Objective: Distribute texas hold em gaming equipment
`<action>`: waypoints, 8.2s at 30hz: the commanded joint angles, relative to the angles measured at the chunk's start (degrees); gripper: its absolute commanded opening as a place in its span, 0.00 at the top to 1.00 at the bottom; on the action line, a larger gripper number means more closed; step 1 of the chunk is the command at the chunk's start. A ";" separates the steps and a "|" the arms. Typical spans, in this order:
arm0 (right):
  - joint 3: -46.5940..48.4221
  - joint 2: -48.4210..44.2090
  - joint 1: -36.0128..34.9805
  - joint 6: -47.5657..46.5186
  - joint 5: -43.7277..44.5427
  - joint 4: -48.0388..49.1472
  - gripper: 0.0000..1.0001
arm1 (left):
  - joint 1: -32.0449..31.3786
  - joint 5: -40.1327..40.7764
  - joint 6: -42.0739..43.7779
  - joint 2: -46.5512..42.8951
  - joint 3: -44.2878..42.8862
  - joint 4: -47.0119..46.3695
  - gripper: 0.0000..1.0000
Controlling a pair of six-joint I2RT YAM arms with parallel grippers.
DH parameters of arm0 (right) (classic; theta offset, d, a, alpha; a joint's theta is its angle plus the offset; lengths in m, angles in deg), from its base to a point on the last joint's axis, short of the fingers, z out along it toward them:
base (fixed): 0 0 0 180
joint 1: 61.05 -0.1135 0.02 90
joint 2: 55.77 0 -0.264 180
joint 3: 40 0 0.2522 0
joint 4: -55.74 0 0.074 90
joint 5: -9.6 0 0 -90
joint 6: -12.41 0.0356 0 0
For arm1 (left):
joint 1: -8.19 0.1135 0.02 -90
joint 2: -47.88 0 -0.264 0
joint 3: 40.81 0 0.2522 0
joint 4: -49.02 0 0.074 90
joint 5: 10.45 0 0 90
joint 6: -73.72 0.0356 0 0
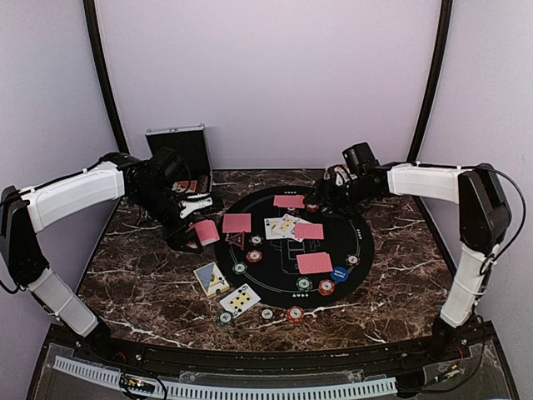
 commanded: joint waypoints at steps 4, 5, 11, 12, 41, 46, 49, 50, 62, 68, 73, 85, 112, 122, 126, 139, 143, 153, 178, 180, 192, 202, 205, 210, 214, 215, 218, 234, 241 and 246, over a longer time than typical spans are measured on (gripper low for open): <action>0.55 1.46 -13.37 14.31 -13.61 21.93 0.09 | 0.22 -1.13 0.16 0.38 -2.42 1.03 1.00; 0.70 2.28 -14.69 16.42 -15.01 24.72 0.09 | 0.22 -1.07 0.18 0.41 -2.43 1.05 1.00; 2.40 6.85 -20.25 24.44 -19.93 36.98 0.08 | 0.22 -1.74 0.03 0.26 -2.44 0.87 1.00; 2.43 7.38 -20.76 25.45 -20.18 38.17 0.08 | 0.27 -1.77 0.03 0.26 -2.51 0.93 1.00; 13.03 20.46 -26.49 31.08 -24.04 43.67 0.14 | -0.08 -3.11 -0.68 1.97 -4.00 0.07 1.00; 16.32 22.62 -27.04 31.06 -24.63 42.19 0.16 | -0.13 -2.83 -0.51 2.00 -4.39 0.40 1.00; 17.67 23.88 -27.12 30.87 -24.82 40.49 0.17 | -0.09 -2.89 -0.46 2.01 -4.55 0.48 1.00; 17.99 24.34 -27.15 30.72 -24.86 39.83 0.18 | -0.12 -2.93 -0.43 2.01 -4.55 0.51 1.00; 13.42 21.90 -25.01 28.73 -23.55 35.45 0.32 | -0.13 -2.66 -0.05 1.45 -4.00 0.42 1.00; 10.17 19.65 -24.21 28.77 -23.60 36.86 0.38 | -0.12 -2.93 -0.53 1.26 -3.44 -0.04 1.00; 8.43 17.57 -23.99 28.08 -23.63 36.86 0.42 | -0.13 -2.99 -0.68 1.27 -3.38 0.10 1.00; 7.05 13.09 -23.57 28.90 -24.16 38.25 0.74 | -0.10 -2.37 -1.03 1.35 -2.97 -0.37 1.00; 3.07 8.65 -22.40 33.24 -25.62 42.89 1.00 | -0.13 -1.94 -0.77 1.16 -1.91 -0.47 1.00; -1.71 5.16 -19.68 38.45 -26.74 49.04 1.00 | -0.10 -1.45 -0.58 1.26 -1.44 -0.60 1.00; -4.24 2.85 -17.52 36.96 -26.85 47.20 1.00 | -0.13 -1.17 -0.71 1.15 -1.19 -0.55 1.00; -11.69 -3.78 -0.07 13.67 -21.06 20.42 1.00 | 1.65 1.95 -0.79 -0.39 3.94 -3.01 1.00; -10.82 -2.24 3.13 7.86 -16.88 13.91 1.00 | 3.70 3.22 -0.40 -0.35 5.58 -4.46 1.00; -8.97 3.76 5.62 0.29 -9.20 6.52 1.00 | 9.40 5.03 -0.17 -0.93 11.42 -9.80 1.00; -1.83 1.66 5.63 -5.41 1.01 -5.20 0.45 | 14.35 8.09 -13.00 6.49 19.76 -26.11 0.97; -1.40 0.92 5.63 -5.52 1.41 -5.91 0.44 | 14.30 7.83 -13.82 7.51 19.53 -26.58 0.91; -0.29 -3.52 5.66 -4.69 1.71 -6.21 0.37 | 14.20 6.91 -15.53 8.97 19.72 -27.55 0.20; -1.54 -6.65 5.66 -3.99 2.34 -5.75 0.33 | 14.20 8.20 -16.21 6.15 19.03 -26.01 0.01; -2.38 -8.35 5.68 -3.98 3.98 -5.85 0.27 | 14.20 8.99 -16.32 5.32 17.23 -23.68 0.01; -4.55 -11.79 5.70 -5.76 12.70 -5.50 0.01 | 14.39 14.07 -16.08 3.40 11.57 -20.21 0.01; -8.45 -16.22 5.93 -6.16 24.52 -2.68 0.01 | 14.82 16.38 -16.54 -0.79 9.69 -22.27 0.01; -9.85 -17.65 6.09 -6.26 28.39 -1.47 0.01 | 15.21 16.89 -16.61 -2.33 9.57 -22.90 0.01; -14.31 -21.88 6.74 -5.80 41.82 2.14 0.01 | 17.42 17.44 -17.88 -5.64 11.46 -29.64 0.01; -47.07 -28.68 11.63 -18.94 78.11 49.85 0.01 | 30.46 6.84 -27.11 -9.96 42.93 -83.73 0.01; -58.31 -26.87 13.85 -30.83 71.18 75.55 0.02 | 30.46 7.51 -27.58 -3.12 49.75 -101.24 0.01; -61.25 -23.76 15.90 -36.11 60.30 85.63 0.01 | 31.67 7.33 -28.18 -0.54 52.02 -109.38 0.01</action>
